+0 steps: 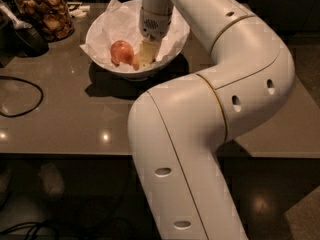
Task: Pick apple from white bowl
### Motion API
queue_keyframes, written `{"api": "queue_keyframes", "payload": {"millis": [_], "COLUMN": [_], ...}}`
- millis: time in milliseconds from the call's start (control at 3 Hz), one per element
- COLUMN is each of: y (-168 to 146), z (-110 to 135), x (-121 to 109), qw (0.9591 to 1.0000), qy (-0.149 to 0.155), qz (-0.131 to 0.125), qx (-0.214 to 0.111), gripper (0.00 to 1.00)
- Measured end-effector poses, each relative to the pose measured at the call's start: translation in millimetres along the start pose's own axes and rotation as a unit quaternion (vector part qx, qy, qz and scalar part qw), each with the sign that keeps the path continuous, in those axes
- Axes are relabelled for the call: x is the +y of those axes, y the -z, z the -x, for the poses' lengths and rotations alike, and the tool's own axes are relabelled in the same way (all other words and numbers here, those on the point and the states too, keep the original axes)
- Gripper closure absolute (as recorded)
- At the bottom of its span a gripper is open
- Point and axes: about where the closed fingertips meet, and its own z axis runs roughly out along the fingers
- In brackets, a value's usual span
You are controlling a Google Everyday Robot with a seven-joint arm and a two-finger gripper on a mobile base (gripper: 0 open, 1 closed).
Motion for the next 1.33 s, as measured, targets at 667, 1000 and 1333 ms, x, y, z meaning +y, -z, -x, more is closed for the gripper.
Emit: {"api": "queue_keyframes", "payload": {"millis": [667,1000,1333], "y": [0.0,8.2,19.2], "z": [0.0,6.1,8.9], "x": [0.0,-6.3,-6.5], "qw": [1.0,0.9996,0.9991], "qy": [0.0,0.0,0.002], "qz": [0.0,-0.021,-0.032], "qx": [0.0,-0.016,-0.029], "gripper": [1.0,1.0,1.0]}}
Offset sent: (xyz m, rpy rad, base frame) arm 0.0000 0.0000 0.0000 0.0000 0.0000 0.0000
